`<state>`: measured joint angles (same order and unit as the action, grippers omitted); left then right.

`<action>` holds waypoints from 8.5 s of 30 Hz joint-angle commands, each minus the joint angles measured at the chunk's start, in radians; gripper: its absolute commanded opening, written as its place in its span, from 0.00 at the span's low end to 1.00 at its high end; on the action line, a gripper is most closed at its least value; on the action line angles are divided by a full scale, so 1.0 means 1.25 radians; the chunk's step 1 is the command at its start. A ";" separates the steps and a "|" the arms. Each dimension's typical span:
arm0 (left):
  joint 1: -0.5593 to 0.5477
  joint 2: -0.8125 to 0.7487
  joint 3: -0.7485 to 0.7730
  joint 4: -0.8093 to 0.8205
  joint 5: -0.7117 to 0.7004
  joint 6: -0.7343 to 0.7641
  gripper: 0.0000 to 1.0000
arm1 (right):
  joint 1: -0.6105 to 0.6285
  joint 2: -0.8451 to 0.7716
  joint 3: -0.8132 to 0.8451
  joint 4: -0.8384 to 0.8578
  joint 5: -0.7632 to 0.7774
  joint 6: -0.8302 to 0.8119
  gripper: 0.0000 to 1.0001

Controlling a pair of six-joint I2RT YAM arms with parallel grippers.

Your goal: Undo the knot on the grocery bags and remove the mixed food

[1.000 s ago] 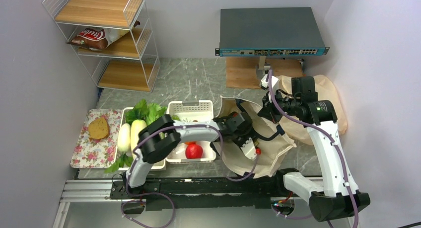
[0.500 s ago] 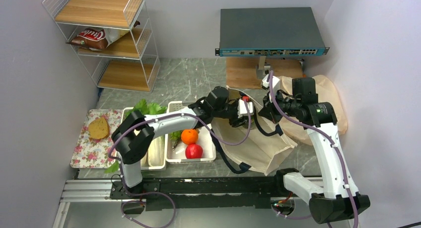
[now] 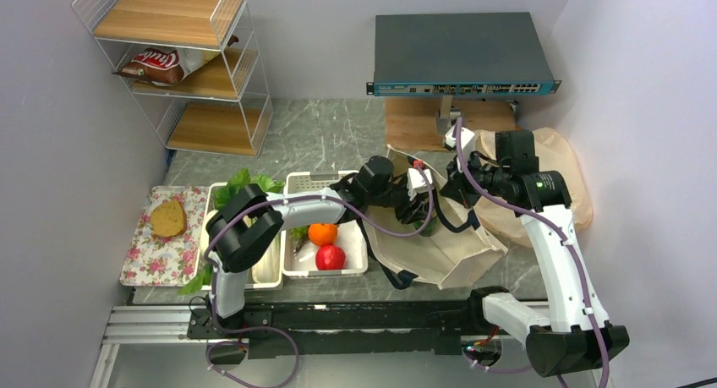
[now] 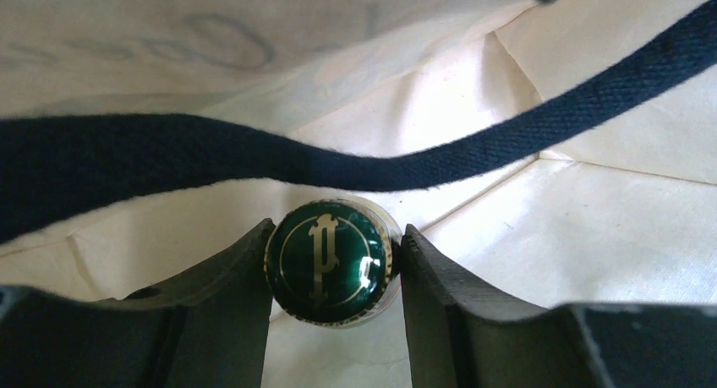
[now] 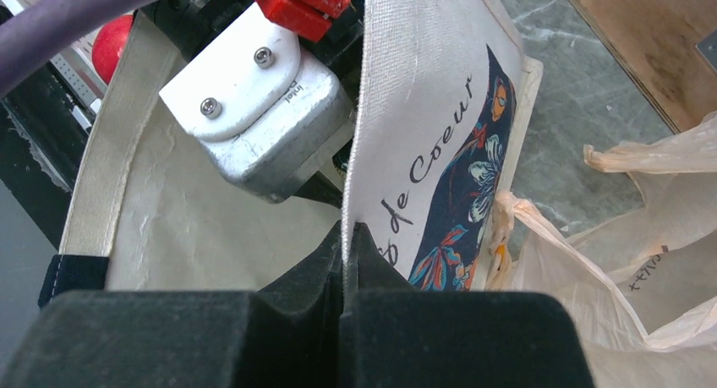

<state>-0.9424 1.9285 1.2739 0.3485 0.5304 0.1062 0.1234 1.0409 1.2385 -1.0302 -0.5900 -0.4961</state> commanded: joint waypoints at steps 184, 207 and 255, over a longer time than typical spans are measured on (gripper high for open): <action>0.933 -0.301 0.818 -0.166 -0.211 -0.095 0.00 | -0.058 0.101 0.021 0.127 0.117 0.058 0.00; 0.928 -0.003 0.978 0.087 -0.224 -0.210 0.00 | -0.057 0.150 0.057 0.119 0.142 0.090 0.00; 0.925 -0.032 0.795 0.096 -0.207 -0.235 0.99 | -0.062 0.176 0.084 0.122 0.143 0.088 0.00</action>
<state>0.2184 1.9903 2.2936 0.4084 0.2649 -0.2176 0.0494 1.2705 1.3060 -0.9188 -0.4168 -0.3923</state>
